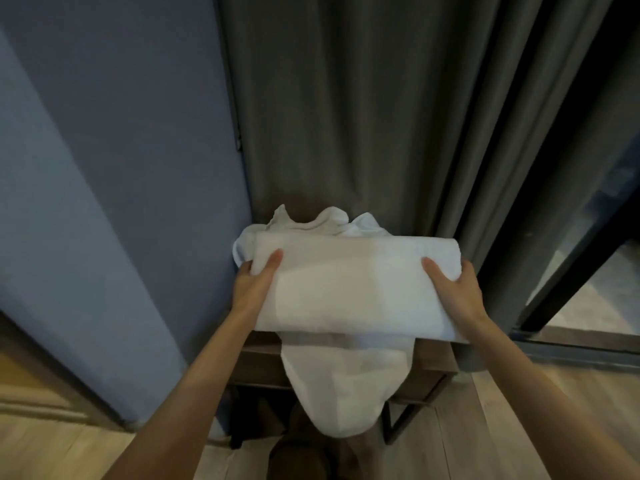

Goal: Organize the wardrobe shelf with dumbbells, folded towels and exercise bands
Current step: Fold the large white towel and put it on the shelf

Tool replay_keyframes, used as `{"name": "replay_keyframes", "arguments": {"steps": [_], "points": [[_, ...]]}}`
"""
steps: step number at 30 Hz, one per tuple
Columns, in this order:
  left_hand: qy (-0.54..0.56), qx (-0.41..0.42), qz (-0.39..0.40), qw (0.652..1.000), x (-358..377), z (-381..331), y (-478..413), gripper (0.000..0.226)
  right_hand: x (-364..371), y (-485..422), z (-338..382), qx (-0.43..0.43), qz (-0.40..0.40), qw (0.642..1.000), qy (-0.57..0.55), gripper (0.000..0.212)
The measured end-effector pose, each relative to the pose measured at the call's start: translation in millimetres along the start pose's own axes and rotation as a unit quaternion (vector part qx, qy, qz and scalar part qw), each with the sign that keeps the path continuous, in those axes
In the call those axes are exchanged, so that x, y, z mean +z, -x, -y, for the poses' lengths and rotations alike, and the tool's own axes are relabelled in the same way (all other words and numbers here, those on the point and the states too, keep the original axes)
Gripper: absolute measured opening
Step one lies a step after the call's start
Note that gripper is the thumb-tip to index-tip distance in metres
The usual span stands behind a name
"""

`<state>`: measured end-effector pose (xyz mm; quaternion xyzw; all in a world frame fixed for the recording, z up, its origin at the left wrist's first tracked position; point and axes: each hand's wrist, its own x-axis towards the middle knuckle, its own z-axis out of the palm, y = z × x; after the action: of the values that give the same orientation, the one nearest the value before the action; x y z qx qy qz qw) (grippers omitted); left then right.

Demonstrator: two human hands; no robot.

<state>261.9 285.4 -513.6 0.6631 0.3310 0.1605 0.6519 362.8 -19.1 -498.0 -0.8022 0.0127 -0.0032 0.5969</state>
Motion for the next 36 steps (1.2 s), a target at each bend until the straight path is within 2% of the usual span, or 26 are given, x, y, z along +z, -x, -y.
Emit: {"name": "replay_keyframes", "arguments": {"steps": [3, 7, 19, 27, 30, 32, 36], "points": [[0.020, 0.023, -0.015, 0.999, -15.3, -12.0, 33.2, 0.079, -13.0, 28.1, 13.3, -0.031, 0.001, 0.999, -0.015, 0.069], [0.036, 0.044, -0.013, 0.998, -42.7, -16.2, 84.5, 0.056, -26.2, 74.3, 24.5, -0.062, 0.013, 0.997, -0.032, 0.066], [0.028, 0.098, -0.107, 0.989, -128.0, -1.1, 182.3, 0.054, -18.8, 168.5, 36.3, -0.123, 0.072, 0.989, -0.036, 0.072], [0.020, 0.072, -0.152, 0.986, -181.8, 26.1, 174.1, 0.062, 39.4, 176.5, 36.1, -0.122, 0.106, 0.987, -0.018, 0.066], [0.019, 0.052, -0.188, 0.981, -199.9, 40.9, 157.3, 0.054, 76.8, 164.6, 31.7, -0.122, 0.143, 0.982, -0.001, 0.069], [0.016, 0.034, -0.214, 0.976, -211.6, 48.5, 142.7, 0.061, 105.8, 154.0, 29.8, -0.106, 0.172, 0.979, 0.004, 0.069], [0.005, -0.007, -0.247, 0.969, -232.5, 43.7, 120.4, 0.069, 151.5, 135.6, 35.7, -0.064, 0.226, 0.972, 0.004, 0.055]]}}
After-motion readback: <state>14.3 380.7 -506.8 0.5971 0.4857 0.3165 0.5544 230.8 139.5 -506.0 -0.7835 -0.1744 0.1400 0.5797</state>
